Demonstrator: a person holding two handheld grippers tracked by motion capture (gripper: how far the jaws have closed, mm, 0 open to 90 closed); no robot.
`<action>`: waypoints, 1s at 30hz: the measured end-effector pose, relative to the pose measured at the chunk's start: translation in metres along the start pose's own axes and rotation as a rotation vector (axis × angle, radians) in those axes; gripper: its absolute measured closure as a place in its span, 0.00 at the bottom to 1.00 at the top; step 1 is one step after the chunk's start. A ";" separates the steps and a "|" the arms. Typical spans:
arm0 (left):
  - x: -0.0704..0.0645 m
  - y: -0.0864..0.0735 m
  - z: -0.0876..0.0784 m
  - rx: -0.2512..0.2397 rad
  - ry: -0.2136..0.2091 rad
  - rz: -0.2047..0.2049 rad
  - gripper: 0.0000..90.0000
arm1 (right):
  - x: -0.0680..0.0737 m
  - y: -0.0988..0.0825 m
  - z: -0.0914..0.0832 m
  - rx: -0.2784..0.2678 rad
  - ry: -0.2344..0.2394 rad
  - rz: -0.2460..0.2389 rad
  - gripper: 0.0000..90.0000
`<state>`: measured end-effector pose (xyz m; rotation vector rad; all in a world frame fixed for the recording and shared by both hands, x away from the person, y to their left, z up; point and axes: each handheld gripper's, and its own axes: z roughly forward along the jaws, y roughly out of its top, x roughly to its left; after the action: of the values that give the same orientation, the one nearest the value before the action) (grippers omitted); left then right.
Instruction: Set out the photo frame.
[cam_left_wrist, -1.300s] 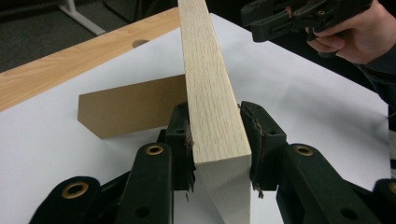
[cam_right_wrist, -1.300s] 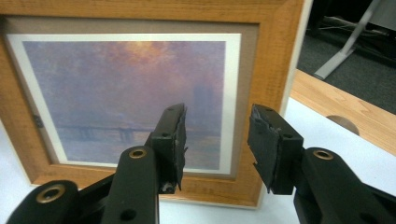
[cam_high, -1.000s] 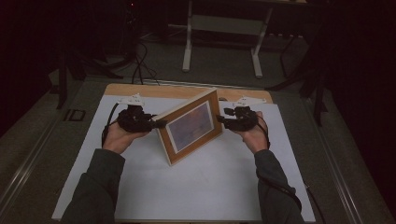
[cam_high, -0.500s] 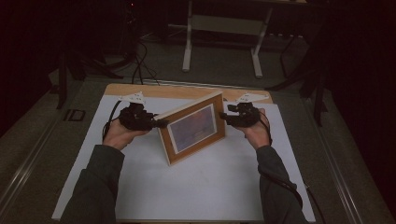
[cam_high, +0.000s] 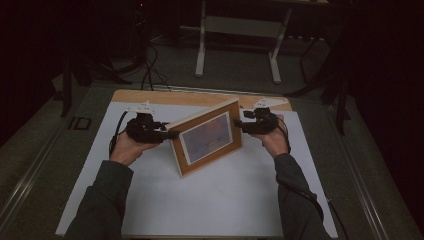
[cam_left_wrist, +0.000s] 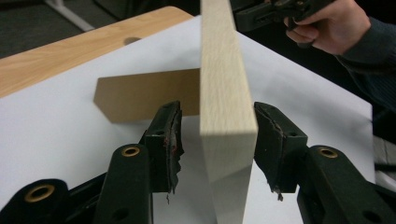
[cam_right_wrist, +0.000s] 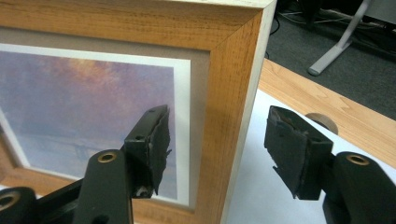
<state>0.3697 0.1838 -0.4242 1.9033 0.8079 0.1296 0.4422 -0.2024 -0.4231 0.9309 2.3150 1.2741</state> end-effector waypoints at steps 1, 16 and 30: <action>-0.001 -0.003 -0.001 -0.007 0.006 -0.008 0.58 | -0.001 0.001 0.003 -0.011 0.014 0.012 0.42; -0.021 -0.009 -0.005 -0.038 0.104 -0.035 0.69 | -0.009 0.013 0.011 -0.052 0.089 0.040 0.35; -0.022 -0.007 -0.002 -0.042 0.106 -0.047 0.70 | -0.012 0.019 0.018 -0.066 0.123 0.052 0.37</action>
<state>0.3481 0.1742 -0.4238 1.8493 0.9133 0.2180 0.4686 -0.1919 -0.4173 0.9205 2.3382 1.4581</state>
